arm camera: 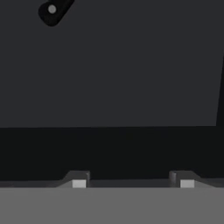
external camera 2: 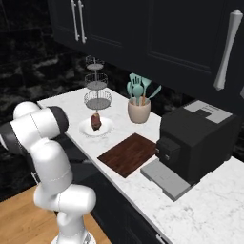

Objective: Pick up the knife from the drawer and place it on the cutting board. Then place the meat from the plate to the cutting board.

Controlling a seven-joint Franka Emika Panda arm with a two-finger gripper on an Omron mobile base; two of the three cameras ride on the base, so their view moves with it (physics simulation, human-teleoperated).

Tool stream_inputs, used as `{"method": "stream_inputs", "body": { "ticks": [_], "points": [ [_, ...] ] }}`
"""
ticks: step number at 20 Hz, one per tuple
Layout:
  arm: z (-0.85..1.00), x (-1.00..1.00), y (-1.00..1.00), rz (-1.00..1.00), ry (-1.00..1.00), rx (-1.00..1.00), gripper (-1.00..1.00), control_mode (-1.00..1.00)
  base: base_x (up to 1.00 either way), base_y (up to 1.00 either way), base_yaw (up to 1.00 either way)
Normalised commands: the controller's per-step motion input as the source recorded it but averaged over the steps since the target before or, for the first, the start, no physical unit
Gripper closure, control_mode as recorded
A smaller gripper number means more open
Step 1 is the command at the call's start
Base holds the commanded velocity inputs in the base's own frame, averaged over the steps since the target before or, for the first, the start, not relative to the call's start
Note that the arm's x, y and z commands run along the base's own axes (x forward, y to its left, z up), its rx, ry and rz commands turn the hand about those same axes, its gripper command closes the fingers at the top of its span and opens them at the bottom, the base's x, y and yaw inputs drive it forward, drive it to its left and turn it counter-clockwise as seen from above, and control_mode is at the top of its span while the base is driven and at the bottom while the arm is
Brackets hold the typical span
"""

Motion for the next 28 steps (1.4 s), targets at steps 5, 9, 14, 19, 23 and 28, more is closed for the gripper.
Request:
{"method": "stream_inputs", "body": {
  "ticks": [5,9,14,19,23,28],
  "points": [
    [-0.69,-0.66,0.70,0.00,0.00,0.02,-1.00,-1.00,0.00,0.00,0.00],
    [-0.75,-0.78,0.84,-0.01,0.00,0.04,-1.00,-1.00,0.00,0.00,0.00],
    [-0.66,-0.75,0.90,-0.01,0.00,0.00,-1.00,-1.00,0.00,0.00,0.00],
    [0.32,-0.15,0.28,-0.01,0.00,-0.06,-1.00,-1.00,0.00,0.00,0.00],
    [0.68,0.24,-0.14,-0.01,0.00,-0.16,-1.00,-1.00,0.00,0.00,0.00],
    [0.14,0.29,-0.70,0.13,0.00,-0.10,-1.00,-1.00,0.00,0.00,0.00]
  ]
}}
